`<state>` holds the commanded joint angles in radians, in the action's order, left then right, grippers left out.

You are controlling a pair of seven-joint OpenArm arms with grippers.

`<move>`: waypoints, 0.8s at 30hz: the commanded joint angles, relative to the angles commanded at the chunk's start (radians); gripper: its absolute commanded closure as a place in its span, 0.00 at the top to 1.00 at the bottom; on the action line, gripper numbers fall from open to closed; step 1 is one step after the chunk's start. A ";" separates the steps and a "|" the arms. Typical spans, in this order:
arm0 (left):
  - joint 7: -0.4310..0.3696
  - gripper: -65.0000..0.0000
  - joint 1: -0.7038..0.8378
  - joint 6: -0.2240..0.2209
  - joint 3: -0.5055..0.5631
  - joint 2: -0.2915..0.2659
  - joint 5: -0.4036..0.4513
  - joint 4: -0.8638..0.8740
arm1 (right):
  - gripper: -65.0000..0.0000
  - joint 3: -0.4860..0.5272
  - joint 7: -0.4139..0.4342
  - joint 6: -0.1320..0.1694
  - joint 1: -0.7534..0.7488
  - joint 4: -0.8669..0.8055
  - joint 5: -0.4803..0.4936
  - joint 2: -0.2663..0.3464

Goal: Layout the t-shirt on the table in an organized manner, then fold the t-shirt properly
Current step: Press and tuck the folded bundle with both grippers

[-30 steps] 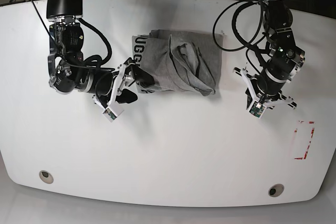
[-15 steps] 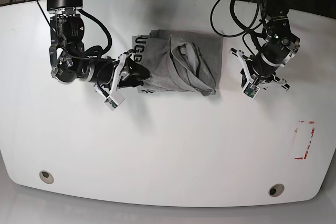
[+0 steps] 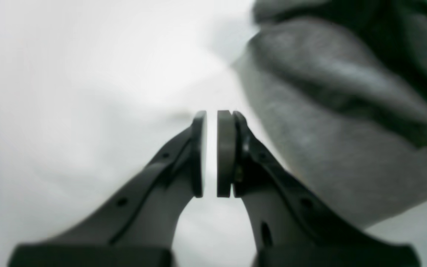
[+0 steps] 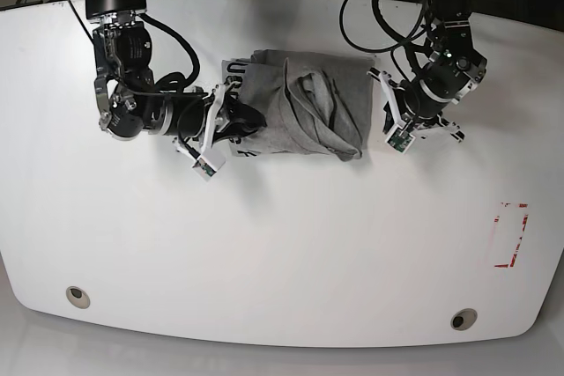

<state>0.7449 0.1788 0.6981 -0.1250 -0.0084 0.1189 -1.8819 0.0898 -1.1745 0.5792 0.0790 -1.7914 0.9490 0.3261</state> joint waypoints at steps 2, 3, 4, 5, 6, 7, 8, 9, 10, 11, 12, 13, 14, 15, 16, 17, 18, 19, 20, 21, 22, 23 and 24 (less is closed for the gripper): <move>0.000 0.05 0.002 0.000 0.009 0.002 0.000 0.034 | 0.10 0.018 0.000 0.000 0.002 -0.011 0.000 0.000; 0.000 0.05 0.002 0.000 0.014 0.002 0.000 0.054 | 0.10 0.023 0.000 0.000 0.002 -0.012 -0.002 0.000; 0.000 0.05 0.003 0.000 0.017 0.002 0.000 0.081 | 0.10 0.029 0.000 0.000 0.000 -0.014 -0.009 0.000; 0.000 0.05 0.002 0.000 0.020 0.002 0.000 0.098 | 0.10 0.031 0.000 0.000 -0.002 -0.014 -0.017 0.000; -0.002 0.05 0.000 0.000 0.021 0.002 0.000 0.123 | 0.10 0.034 0.000 0.000 -0.003 -0.014 -0.029 -0.002; -0.002 0.05 -0.002 0.000 0.021 0.002 0.000 0.138 | 0.10 0.038 0.000 0.000 -0.003 -0.014 -0.041 -0.002; -0.005 0.05 -0.002 0.000 0.021 0.002 0.000 0.152 | 0.10 0.044 0.000 0.000 -0.003 -0.014 -0.055 -0.002; -0.014 0.05 -0.003 0.000 0.021 0.000 0.000 0.166 | 0.10 0.051 0.000 0.000 -0.003 -0.014 -0.068 -0.002; -0.025 0.05 -0.003 0.000 0.021 -0.002 0.000 0.178 | 0.10 0.054 0.002 0.000 -0.005 -0.014 -0.077 -0.002; -0.044 0.05 -0.003 0.000 0.021 -0.003 0.000 0.193 | 0.10 0.058 0.002 0.000 -0.005 -0.014 -0.089 -0.002; -0.055 0.05 -0.003 0.000 0.021 -0.005 0.000 0.206 | 0.10 0.058 0.002 0.000 -0.006 -0.014 -0.098 -0.002; -0.063 0.05 -0.002 0.000 0.021 -0.005 0.000 0.215 | 0.10 0.061 0.002 0.000 -0.006 -0.014 -0.106 -0.002; -0.066 0.05 -0.002 0.000 0.021 -0.005 0.000 0.226 | 0.10 0.069 0.002 0.000 -0.006 -0.014 -0.114 -0.002; -0.066 0.05 -0.002 0.000 0.021 -0.005 0.000 0.230 | 0.10 0.074 0.002 0.000 -0.006 -0.014 -0.118 -0.002; -0.066 0.05 -0.002 0.000 0.026 -0.005 0.000 0.236 | 0.10 0.086 0.002 0.000 -0.006 -0.015 -0.127 0.003; -0.066 0.05 0.000 0.000 0.031 -0.005 0.000 0.238 | 0.10 0.094 0.002 0.000 -0.006 -0.015 -0.132 0.006; -0.066 0.05 0.002 0.000 0.037 -0.005 0.000 0.238 | 0.10 0.103 0.002 0.000 -0.006 -0.015 -0.135 0.008; -0.066 0.05 0.003 0.000 0.043 -0.005 0.000 0.238 | 0.10 0.114 0.002 0.000 -0.006 -0.015 -0.140 0.011; -0.066 0.05 0.003 0.000 0.044 -0.005 0.000 0.238 | 0.10 0.118 0.002 0.000 -0.006 -0.015 -0.140 0.012; -0.066 0.05 0.003 0.000 0.048 -0.005 0.000 0.238 | 0.11 0.130 0.002 0.000 -0.005 -0.015 -0.140 0.023; -0.066 0.05 0.005 0.000 0.048 -0.005 0.000 0.238 | 0.11 0.147 0.002 0.000 -0.003 -0.015 -0.140 0.028; -0.066 0.05 0.005 0.000 0.048 -0.005 0.000 0.238 | 0.11 0.167 0.002 0.000 0.000 -0.015 -0.140 0.031; -0.066 0.05 0.005 0.000 0.048 -0.005 0.000 0.238 | 0.11 0.198 0.002 0.000 0.006 -0.015 -0.140 0.037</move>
<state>0.6790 0.1834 0.6981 -0.0775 -0.0130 0.1189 -1.6441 0.2877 -1.1730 0.5792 0.0852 -1.8067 0.8094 0.3629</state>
